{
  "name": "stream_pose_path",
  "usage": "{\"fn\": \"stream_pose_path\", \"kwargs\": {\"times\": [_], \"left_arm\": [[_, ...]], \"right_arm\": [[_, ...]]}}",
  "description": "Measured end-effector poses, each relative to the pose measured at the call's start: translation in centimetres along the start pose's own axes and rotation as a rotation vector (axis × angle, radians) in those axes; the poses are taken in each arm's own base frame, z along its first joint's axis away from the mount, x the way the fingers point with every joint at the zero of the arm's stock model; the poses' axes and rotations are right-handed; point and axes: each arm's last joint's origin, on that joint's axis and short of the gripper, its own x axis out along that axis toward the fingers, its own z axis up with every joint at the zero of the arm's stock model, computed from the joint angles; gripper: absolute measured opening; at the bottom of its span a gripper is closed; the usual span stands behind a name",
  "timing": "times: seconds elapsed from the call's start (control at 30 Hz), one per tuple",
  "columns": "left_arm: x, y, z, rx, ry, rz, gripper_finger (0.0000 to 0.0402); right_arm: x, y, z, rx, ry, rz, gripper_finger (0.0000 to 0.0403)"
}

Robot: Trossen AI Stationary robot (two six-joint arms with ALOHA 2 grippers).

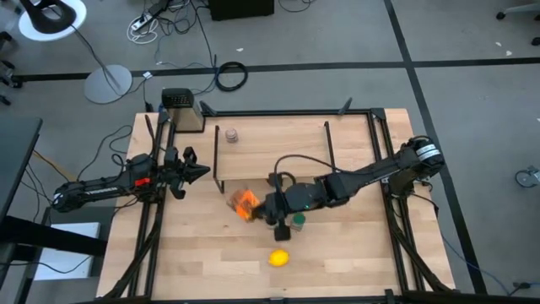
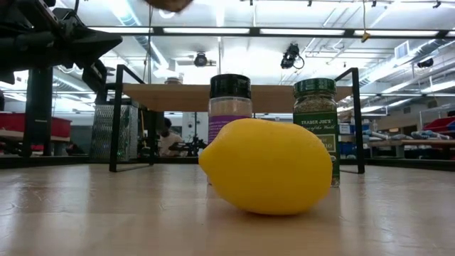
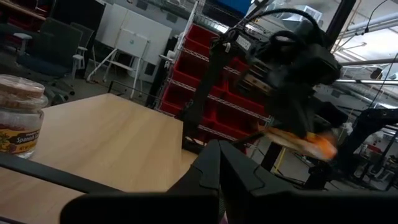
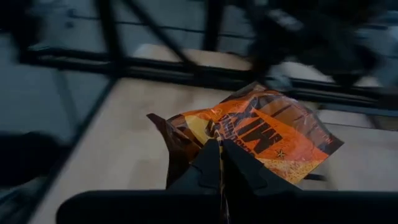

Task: Shelf spices
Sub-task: Remove the orange seasoning bag from the shelf, then remove the brown seasoning bottle from the shelf

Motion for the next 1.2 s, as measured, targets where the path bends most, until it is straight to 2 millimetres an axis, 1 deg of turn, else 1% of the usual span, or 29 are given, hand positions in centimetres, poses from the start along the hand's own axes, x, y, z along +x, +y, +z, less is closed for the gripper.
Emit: {"fn": "stream_pose_path", "kwargs": {"times": [0.13, 0.33, 0.43, 0.53, 0.67, 0.83, 0.93, 1.0, 1.1, 1.2], "left_arm": [[0.0, 0.0, 0.0, 0.0, -0.002, 0.0, 0.0008], [0.0, 0.0, 0.0, -0.019, -0.005, -0.002, 0.0008], [0.0, 0.0, 0.0, -0.026, -0.004, -0.002, 0.0008], [0.0, 0.0, 0.0, -0.027, -0.004, -0.002, 0.0008], [0.0, 0.0, 0.0, -0.027, -0.004, -0.002, 0.0008], [0.0, 0.0, 0.0, -0.027, -0.004, -0.002, 0.0008], [0.0, 0.0, 0.0, -0.027, -0.003, -0.002, 0.0008], [0.0, 0.0, 0.0, -0.027, -0.004, -0.002, 0.0008], [0.0, 0.0, 0.0, -0.027, -0.004, -0.002, 0.0008], [0.0, 0.0, 0.0, -0.027, -0.005, -0.002, 0.0008]], "right_arm": [[-0.2, 1.0, -0.1, -0.012, 0.014, 0.067, 0.0004], [-0.2, 1.0, -0.1, 0.024, 0.007, 0.066, 0.0006], [-0.3, 1.3, 0.3, 0.029, -0.033, 0.076, 0.0007], [-0.4, 1.6, 0.6, 0.018, -0.065, 0.098, 0.0022], [-0.5, 2.0, 0.9, -0.003, -0.092, 0.108, 0.0072], [-0.6, 2.3, 1.1, -0.012, -0.119, 0.11, 0.0157], [-0.7, 2.2, 1.5, -0.025, -0.157, 0.077, 0.0207], [-0.7, 2.0, 1.8, -0.045, -0.19, 0.009, 0.0234], [-0.6, 0.7, 2.2, -0.061, -0.22, -0.155, 0.0261], [-0.2, -1.7, 2.3, -0.05, -0.217, -0.257, 0.027]]}}
